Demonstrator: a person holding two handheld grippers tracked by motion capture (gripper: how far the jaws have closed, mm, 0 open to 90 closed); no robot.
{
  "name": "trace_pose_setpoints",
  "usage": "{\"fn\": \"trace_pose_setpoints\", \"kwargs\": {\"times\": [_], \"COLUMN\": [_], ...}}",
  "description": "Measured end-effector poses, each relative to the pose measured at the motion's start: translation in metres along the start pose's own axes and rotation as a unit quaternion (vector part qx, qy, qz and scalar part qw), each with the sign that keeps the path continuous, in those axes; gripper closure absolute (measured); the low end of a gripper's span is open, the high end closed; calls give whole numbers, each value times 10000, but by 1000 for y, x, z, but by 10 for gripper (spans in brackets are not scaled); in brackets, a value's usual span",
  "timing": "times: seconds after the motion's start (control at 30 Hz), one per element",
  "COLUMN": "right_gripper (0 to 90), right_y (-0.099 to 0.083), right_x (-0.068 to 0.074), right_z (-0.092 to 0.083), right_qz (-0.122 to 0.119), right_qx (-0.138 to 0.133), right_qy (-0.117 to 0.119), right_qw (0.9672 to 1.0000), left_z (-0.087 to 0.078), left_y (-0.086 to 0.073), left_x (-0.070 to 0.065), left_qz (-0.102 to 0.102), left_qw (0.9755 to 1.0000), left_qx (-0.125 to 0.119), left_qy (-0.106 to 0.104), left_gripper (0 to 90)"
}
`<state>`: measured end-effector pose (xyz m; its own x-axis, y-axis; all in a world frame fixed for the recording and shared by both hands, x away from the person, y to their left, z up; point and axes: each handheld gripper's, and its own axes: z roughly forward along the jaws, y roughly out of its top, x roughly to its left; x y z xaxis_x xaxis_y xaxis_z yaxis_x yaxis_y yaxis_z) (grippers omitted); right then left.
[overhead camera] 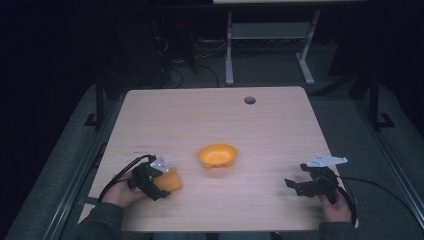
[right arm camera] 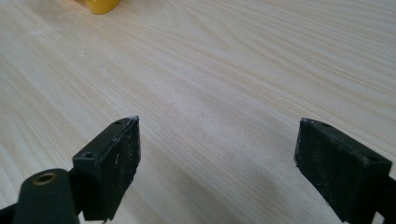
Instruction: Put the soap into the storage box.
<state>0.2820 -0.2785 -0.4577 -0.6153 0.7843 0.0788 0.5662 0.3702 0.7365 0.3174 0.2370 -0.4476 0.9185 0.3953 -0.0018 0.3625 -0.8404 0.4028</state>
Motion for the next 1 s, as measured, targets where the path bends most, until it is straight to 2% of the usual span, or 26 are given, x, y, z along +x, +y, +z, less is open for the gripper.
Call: {"fn": "trace_pose_setpoints", "kwargs": {"times": [0.7, 0.87, 1.0], "right_gripper": [140, 140, 140], "right_y": [0, 0, 0], "right_x": [0, 1, 1], "right_z": [-1, -2, -3], "right_qz": [10, 16, 9], "right_qx": [-19, -53, -90], "right_qy": [3, -1, -9], "right_qw": [10000, 10000, 10000], "left_z": [-3, -10, -18], "left_y": [2, 6, 12], "left_x": [-4, -8, -10], "left_qz": [136, 240, 302], "left_qw": [9999, 9997, 9993], "left_qx": [-1, -107, -237], "left_qy": [19, -26, 29], "left_gripper": [207, 208, 208]}}
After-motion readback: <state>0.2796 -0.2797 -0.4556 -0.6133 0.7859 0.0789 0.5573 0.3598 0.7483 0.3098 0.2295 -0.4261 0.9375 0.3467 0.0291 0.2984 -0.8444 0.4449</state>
